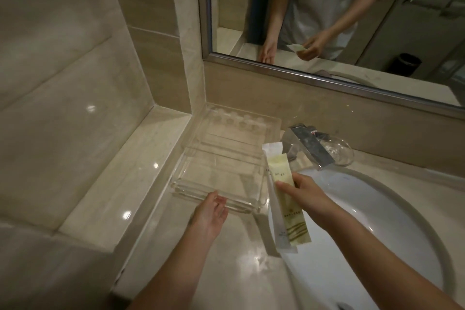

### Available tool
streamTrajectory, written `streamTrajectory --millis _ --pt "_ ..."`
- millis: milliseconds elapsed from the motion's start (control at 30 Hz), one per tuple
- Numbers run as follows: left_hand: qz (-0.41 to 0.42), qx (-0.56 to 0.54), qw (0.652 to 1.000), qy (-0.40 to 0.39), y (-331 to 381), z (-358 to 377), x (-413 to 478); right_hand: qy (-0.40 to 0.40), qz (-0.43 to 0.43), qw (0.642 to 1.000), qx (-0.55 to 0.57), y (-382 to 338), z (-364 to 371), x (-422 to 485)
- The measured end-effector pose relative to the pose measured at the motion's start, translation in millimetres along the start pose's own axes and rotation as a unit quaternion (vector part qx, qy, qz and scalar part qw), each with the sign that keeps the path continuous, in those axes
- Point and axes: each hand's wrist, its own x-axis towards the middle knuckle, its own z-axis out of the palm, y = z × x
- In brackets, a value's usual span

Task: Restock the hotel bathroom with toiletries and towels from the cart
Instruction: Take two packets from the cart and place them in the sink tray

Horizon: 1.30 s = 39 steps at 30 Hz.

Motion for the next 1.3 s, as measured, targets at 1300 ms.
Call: streamTrajectory --millis 1300 --pt "0.293 0.421 0.847 -0.139 28.0 22.7 -100.1 -0.141 -0.126 0.982 -0.024 -25.5 32.6 -38.6"
